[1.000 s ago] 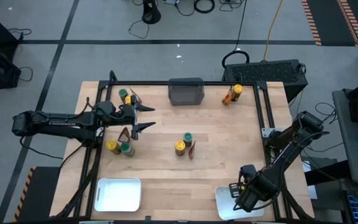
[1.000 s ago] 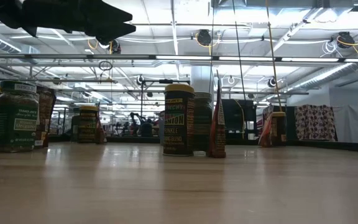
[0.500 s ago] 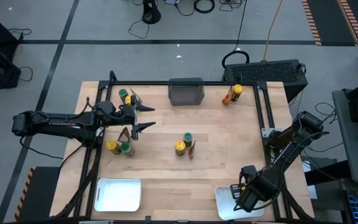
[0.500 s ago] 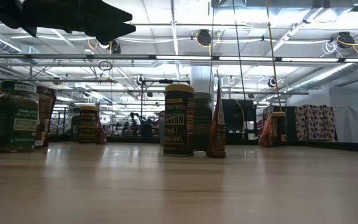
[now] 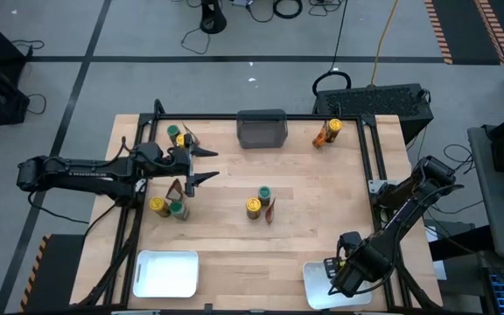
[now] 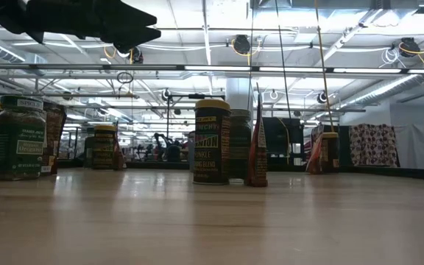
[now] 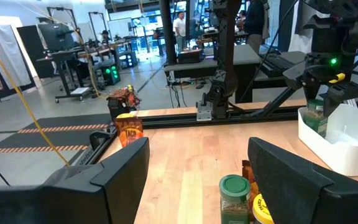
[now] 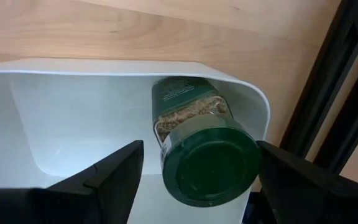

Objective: Sort spices by type
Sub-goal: Put the top right green seasoning bottle into the right white bin, then put the bottom right green seasoning bottle into the right white bin

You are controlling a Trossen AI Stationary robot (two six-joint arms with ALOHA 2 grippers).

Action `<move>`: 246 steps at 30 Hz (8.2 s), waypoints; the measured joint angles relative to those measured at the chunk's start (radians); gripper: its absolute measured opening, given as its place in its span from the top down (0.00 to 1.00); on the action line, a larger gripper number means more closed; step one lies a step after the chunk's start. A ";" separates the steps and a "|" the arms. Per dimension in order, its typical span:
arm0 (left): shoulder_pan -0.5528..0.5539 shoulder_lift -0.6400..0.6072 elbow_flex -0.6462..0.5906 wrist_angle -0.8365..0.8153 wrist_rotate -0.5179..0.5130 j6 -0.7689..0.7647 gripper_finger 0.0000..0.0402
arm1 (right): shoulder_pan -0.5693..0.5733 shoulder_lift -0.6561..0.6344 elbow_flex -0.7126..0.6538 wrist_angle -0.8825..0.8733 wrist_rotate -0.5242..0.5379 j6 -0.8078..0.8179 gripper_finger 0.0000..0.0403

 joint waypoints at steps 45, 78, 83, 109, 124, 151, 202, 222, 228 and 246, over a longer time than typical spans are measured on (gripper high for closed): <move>0.000 0.000 0.000 -0.003 0.000 0.007 0.31 | -0.135 0.019 0.051 0.213 0.249 -0.346 0.45; 0.000 0.000 0.000 -0.006 0.000 0.006 0.31 | -0.145 0.111 0.050 0.061 -0.053 -0.364 1.00; 0.000 0.000 0.000 -0.006 0.000 0.006 0.31 | -0.158 0.111 0.050 0.036 -0.064 -0.364 1.00; 0.000 0.001 0.000 -0.007 0.000 0.007 0.31 | -0.166 0.112 0.011 -0.007 -0.128 -0.243 1.00; 0.000 0.001 0.000 -0.007 0.000 0.007 0.31 | -0.198 0.079 0.041 -0.024 -0.035 -0.324 1.00; -0.005 -0.001 0.055 -0.189 -0.003 -0.105 0.31 | -0.754 0.062 0.346 0.118 0.399 -1.890 0.84; -0.507 0.008 0.192 -0.658 -0.794 -0.358 0.31 | -0.895 0.064 0.053 0.630 0.110 -2.362 0.35; -0.507 0.008 0.191 -0.659 -0.794 -0.357 0.31 | -0.893 0.064 -0.054 0.744 0.110 -2.353 0.35; -0.507 0.008 0.191 -0.659 -0.794 -0.357 0.31 | -0.893 0.064 -0.059 0.752 0.110 -2.353 0.35; -0.507 0.008 0.191 -0.664 -0.794 -0.357 0.31 | -0.892 0.122 -0.059 0.768 0.110 -2.353 0.35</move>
